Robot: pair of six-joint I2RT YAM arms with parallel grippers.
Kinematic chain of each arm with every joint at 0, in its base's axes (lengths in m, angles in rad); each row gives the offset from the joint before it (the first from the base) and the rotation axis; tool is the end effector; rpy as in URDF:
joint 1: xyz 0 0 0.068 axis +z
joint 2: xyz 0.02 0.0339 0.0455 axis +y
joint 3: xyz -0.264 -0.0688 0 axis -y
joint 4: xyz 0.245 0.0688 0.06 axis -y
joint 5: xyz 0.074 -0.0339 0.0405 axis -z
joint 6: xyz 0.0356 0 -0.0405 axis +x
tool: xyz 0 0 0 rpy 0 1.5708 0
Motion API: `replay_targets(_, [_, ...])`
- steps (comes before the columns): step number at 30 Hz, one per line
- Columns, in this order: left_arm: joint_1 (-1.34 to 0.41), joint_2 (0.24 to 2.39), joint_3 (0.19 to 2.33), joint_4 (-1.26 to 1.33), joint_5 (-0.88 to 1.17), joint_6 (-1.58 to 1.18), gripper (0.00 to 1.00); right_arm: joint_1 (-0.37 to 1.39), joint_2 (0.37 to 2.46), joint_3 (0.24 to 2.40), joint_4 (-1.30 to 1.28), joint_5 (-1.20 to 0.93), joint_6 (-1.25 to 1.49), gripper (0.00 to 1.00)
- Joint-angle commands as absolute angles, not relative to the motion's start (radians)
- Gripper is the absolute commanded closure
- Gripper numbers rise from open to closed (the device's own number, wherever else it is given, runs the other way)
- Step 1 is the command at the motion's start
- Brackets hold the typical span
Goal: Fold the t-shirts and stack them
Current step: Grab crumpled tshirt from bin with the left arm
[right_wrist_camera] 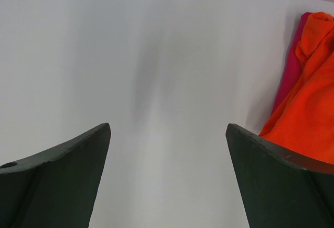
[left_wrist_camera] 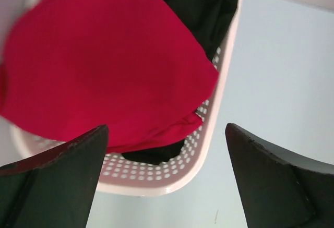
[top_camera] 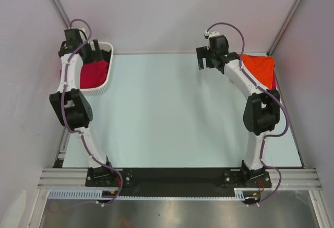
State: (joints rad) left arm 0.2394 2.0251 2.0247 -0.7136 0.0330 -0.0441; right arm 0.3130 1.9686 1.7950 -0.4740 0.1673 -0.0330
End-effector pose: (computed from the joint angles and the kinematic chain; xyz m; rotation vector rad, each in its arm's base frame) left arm 0.4507 0.1088 0.3389 -0.3058 2.2646 0.0642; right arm 0.4404 0.1363 0.3078 -0.2891 2.1890 -0.0300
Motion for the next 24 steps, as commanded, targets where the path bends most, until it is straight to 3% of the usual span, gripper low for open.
replay_targets(1, [0.213,2.033,2.043,-0.729,0.102,-0.064,0.00,0.319,1.982,1.845,-0.460,0.147,-0.017,0.00])
replay_targets(5, [0.224,1.919,1.938,-0.595,0.366,-0.106,0.00,0.318,1.986,1.842,-0.460,0.150,-0.020,0.00])
replay_targets(10, [0.279,1.850,1.864,-0.476,0.468,-0.242,0.00,0.310,1.990,1.838,-0.460,0.129,-0.009,0.00])
replay_targets(14, [0.370,1.876,1.819,-0.353,0.687,-0.363,0.00,0.301,1.990,1.847,-0.459,0.117,-0.008,0.00])
replay_targets(17, [0.370,1.901,1.876,-0.391,0.622,-0.299,0.06,0.301,1.983,1.842,-0.460,0.123,-0.009,0.00])
replay_targets(19, [0.356,1.968,2.006,-0.455,0.506,-0.243,0.18,0.298,1.980,1.835,-0.462,0.124,-0.009,0.00])
replay_targets(20, [0.353,2.005,2.067,-0.532,0.479,-0.229,0.18,0.298,1.977,1.830,-0.460,0.124,-0.009,0.00])
replay_targets(23, [0.307,2.101,2.210,-0.624,0.283,-0.157,0.00,0.291,1.970,1.821,-0.463,0.120,-0.009,0.00])
replay_targets(24, [0.293,2.117,2.233,-0.643,0.241,-0.137,0.01,0.291,1.968,1.818,-0.463,0.117,-0.011,0.00])
